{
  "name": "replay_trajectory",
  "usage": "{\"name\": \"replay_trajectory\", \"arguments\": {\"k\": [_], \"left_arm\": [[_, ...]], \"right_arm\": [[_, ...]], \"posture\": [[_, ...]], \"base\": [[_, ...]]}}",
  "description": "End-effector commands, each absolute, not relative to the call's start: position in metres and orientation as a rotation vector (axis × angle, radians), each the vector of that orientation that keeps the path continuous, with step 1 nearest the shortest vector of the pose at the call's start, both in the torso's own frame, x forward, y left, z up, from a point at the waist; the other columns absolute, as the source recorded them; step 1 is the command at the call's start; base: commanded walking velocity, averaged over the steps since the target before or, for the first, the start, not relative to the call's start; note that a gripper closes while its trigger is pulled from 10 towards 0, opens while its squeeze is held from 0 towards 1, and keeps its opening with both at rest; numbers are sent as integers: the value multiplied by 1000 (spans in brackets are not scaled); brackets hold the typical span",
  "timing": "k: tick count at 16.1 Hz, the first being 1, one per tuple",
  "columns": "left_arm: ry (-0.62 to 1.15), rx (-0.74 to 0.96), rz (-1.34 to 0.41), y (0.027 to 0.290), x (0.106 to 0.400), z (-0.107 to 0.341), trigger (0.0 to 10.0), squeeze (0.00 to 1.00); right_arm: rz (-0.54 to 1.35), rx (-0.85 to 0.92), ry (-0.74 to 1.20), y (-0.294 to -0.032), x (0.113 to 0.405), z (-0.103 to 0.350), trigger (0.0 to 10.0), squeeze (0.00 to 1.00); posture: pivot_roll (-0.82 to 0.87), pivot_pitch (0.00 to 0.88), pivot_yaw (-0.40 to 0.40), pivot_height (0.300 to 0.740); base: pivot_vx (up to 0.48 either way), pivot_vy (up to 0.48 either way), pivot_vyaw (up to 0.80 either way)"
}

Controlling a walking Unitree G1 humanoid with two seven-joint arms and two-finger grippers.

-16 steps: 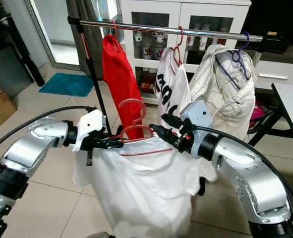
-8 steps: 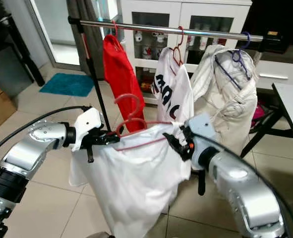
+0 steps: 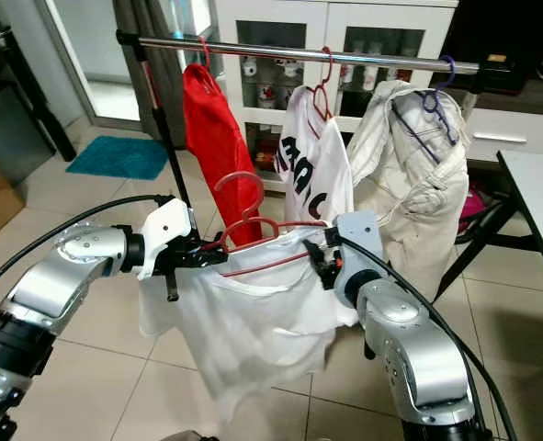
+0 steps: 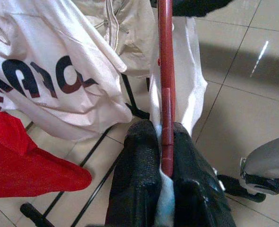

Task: Hang hanger

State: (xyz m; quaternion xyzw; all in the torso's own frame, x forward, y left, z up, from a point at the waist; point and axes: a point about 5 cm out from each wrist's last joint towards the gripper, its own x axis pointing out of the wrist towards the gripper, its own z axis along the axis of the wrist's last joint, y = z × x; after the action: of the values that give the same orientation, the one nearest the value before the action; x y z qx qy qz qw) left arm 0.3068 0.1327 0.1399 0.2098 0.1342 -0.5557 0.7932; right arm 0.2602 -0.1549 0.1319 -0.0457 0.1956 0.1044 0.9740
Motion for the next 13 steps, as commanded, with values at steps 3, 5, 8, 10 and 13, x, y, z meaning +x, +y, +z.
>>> {"name": "replay_trajectory", "arguments": {"k": [3, 5, 8, 10, 13], "left_arm": [[261, 449, -1190, 134, 305, 146, 0, 0], [264, 452, -1193, 135, 303, 146, 0, 0], [262, 449, -1213, 134, 301, 147, 0, 0], [263, 450, -1229, 133, 299, 147, 0, 0], [268, 470, -1211, 134, 302, 148, 0, 0]], "right_arm": [[149, -110, 393, -163, 263, 132, 4431, 0], [121, -113, 396, -167, 265, 131, 0, 0], [109, -114, 392, -167, 267, 131, 0, 0], [102, -102, 385, -167, 268, 130, 0, 0], [103, -89, 371, -167, 270, 130, 0, 0]], "posture": [[-134, 0, 56, 740], [-133, 0, 50, 740], [-135, 0, 54, 740], [-134, 0, 59, 740], [-133, 0, 65, 740]], "base": [[0, 0, 0], [0, 0, 0], [0, 0, 0], [0, 0, 0], [0, 0, 0]]}}
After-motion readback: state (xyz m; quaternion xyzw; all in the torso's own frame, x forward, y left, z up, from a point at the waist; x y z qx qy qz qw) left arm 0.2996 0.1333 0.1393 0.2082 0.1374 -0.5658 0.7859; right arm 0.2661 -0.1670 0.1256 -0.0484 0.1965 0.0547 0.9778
